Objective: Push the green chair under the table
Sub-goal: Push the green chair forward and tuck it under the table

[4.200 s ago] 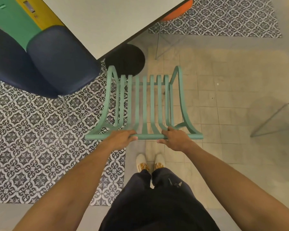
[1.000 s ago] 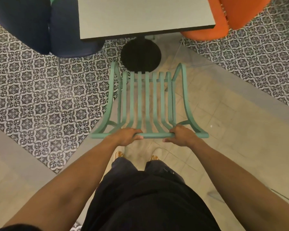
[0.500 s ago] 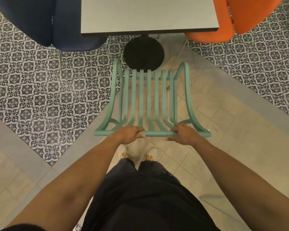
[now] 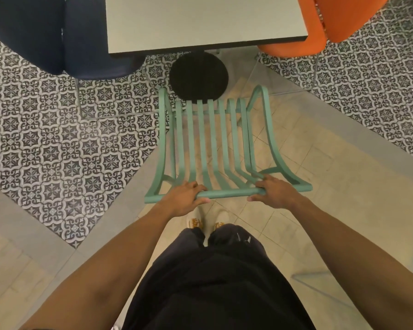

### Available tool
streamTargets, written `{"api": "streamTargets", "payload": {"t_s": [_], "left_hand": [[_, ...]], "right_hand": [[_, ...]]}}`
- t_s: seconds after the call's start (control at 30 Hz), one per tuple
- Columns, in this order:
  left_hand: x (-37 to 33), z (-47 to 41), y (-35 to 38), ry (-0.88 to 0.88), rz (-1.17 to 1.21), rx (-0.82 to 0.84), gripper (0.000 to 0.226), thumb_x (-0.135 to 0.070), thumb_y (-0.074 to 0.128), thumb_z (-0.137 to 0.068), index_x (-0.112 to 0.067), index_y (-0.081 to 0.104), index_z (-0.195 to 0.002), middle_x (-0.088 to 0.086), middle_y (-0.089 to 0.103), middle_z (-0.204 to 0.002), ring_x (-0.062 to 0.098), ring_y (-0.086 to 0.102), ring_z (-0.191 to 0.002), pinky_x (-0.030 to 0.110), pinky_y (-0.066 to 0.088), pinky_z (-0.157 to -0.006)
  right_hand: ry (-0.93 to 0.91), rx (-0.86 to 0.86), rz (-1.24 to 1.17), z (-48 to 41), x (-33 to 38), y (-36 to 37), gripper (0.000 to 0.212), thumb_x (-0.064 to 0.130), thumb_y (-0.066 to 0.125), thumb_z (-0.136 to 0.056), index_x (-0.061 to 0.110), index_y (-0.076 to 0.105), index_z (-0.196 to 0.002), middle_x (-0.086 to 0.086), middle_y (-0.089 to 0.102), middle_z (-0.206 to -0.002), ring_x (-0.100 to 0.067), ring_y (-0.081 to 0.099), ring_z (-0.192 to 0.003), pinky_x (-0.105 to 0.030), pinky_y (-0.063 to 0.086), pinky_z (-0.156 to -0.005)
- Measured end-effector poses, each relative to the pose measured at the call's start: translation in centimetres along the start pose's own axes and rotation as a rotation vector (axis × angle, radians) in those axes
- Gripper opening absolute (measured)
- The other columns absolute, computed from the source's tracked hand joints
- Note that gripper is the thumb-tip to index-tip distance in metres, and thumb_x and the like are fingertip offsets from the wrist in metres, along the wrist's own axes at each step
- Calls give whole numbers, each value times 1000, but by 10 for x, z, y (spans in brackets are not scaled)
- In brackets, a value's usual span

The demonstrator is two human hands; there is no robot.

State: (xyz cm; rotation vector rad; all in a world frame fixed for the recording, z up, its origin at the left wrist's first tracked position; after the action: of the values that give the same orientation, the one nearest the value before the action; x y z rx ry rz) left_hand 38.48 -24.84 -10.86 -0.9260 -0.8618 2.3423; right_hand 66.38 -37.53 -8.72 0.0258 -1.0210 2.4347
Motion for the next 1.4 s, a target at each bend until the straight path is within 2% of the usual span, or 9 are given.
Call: {"api": "streamTargets", "payload": {"t_s": [0.33, 0.57, 0.73, 0.87, 1.0, 1.13, 1.2, 1.27, 1.4], "left_hand": [[-22, -6, -2, -20, 36, -19, 58, -66, 33, -101, -26, 53, -138, 7, 69, -116, 30, 63, -105, 50, 52, -88], [-44, -18, 1, -78, 41, -43, 59, -63, 36, -102, -26, 49, -145, 13, 66, -126, 35, 61, -114, 50, 49, -94], [-54, -24, 4, -95, 34, -94, 61, -67, 35, -100, -27, 53, -142, 7, 66, -130, 30, 61, -115, 47, 49, -95], [-54, -27, 10, -161, -51, -173, 77, -82, 27, -92, -28, 57, -138, 0, 61, -133, 27, 63, -113, 46, 49, -97], [-56, -26, 17, -274, -165, -365, 90, -91, 23, -85, -26, 64, -132, 0, 63, -129, 27, 61, -117, 48, 43, -102], [-60, -27, 19, -301, -212, -485, 92, -93, 28, -84, -21, 68, -125, 4, 67, -122, 28, 60, -118, 48, 41, -104], [-59, -28, 19, -317, -211, -448, 95, -95, 24, -82, -21, 69, -123, 4, 70, -117, 28, 65, -110, 48, 47, -98], [-59, -30, 19, -327, -218, -421, 95, -97, 20, -80, -23, 70, -114, 2, 73, -106, 27, 69, -93, 44, 56, -83], [-60, -31, 18, -319, -254, -410, 93, -98, 17, -79, -25, 70, -101, -2, 72, -93, 26, 68, -73, 37, 56, -63]], "right_hand": [[-62, 28, 0, -4, -17, -16, 65, 75, 64, -83, 21, 69, -121, -4, 54, -118, -27, 58, -113, -42, 49, -92], [-90, -14, 14, -7, -41, -26, 66, 75, 68, -81, 21, 71, -118, -8, 57, -117, -30, 60, -109, -43, 51, -89], [-157, -53, 71, -8, -52, -30, 65, 75, 63, -84, 19, 71, -115, -9, 58, -113, -31, 63, -104, -42, 52, -84], [-219, -184, 140, -4, -58, -26, 69, 79, 51, -87, 21, 70, -120, -7, 61, -114, -28, 63, -102, -44, 49, -90], [-208, -348, 218, -1, -72, -16, 88, 91, 26, -82, 26, 67, -126, -2, 63, -121, -28, 57, -115, -50, 43, -102], [-171, -467, 257, -4, -84, -12, 92, 95, 32, -82, 24, 64, -129, -4, 67, -121, -30, 57, -115, -52, 43, -102], [-161, -479, 278, -6, -86, -12, 93, 97, 32, -81, 23, 66, -126, -4, 68, -118, -31, 59, -112, -52, 43, -101], [-163, -486, 298, -7, -86, -12, 93, 97, 31, -81, 22, 68, -122, -6, 70, -113, -33, 61, -108, -53, 46, -97], [-169, -477, 322, -8, -86, -13, 93, 96, 28, -82, 20, 67, -119, -8, 71, -108, -35, 64, -102, -52, 50, -91]]}}
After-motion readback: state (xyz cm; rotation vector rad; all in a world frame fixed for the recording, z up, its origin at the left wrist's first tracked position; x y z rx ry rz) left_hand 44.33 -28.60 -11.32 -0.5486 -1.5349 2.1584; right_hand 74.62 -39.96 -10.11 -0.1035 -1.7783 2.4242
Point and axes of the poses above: each hand's wrist, its own z-axis away from the middle knuckle, its own y-axis out of the palm, x = y × z, the point moved 3 cm from there along -z, towards the middle knuckle
